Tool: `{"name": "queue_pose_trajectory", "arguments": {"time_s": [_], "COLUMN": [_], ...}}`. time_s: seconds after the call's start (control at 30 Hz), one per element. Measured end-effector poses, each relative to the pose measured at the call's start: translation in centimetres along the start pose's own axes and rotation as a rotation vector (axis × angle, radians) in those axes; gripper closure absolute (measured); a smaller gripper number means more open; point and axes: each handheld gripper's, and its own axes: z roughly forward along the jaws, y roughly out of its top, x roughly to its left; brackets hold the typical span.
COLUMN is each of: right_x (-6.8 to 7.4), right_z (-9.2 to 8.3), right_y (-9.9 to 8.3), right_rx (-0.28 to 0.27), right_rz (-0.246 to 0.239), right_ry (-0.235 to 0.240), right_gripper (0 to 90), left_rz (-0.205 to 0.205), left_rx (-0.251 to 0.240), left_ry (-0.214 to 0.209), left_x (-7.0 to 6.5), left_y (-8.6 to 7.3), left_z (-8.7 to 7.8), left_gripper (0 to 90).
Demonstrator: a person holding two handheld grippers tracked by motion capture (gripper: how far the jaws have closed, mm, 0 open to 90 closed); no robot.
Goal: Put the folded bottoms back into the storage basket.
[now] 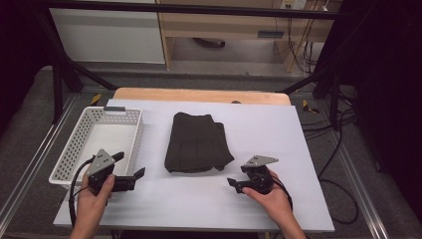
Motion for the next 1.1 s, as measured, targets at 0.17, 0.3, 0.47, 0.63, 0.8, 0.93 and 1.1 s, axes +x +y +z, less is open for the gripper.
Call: {"name": "queue_pose_trajectory", "arguments": {"time_s": [0.17,0.3,0.47,0.63,0.8,0.93,1.1], "right_x": [0.1,0.5,0.5,0.6,0.4,0.3,0.3], "right_z": [1.3,1.7,2.5,4.2,5.4,5.6,5.2], "right_y": [0.8,1.0,1.3,2.4,3.1,3.3,3.3], "right_rx": [0.017,0.030,0.032,0.037,0.036,0.022,0.011], "right_rz": [-0.015,-0.032,-0.020,-0.029,-0.021,-0.033,-0.045], "right_ry": [0.012,0.026,0.031,0.020,-0.003,0.024,0.023], "right_gripper": [32.3,32.4,32.0,36.5,49.9,71.7,83.4], "left_rz": [0.000,0.006,0.009,0.023,0.018,0.026,0.031], "left_rx": [-0.004,-0.002,0.007,0.008,0.010,0.009,0.019], "left_ry": [0.008,0.010,0.009,0.009,0.010,0.007,0.007], "left_x": [0.0,0.2,0.1,-0.3,-0.2,-0.3,-0.3], "left_y": [0.0,0.0,0.0,0.0,0.0,0.0,0.0], "left_z": [-0.2,-0.1,0.1,0.1,0.2,0.3,0.3], "left_gripper": [5.2,5.2,5.3,5.3,5.3,5.3,5.3]}}
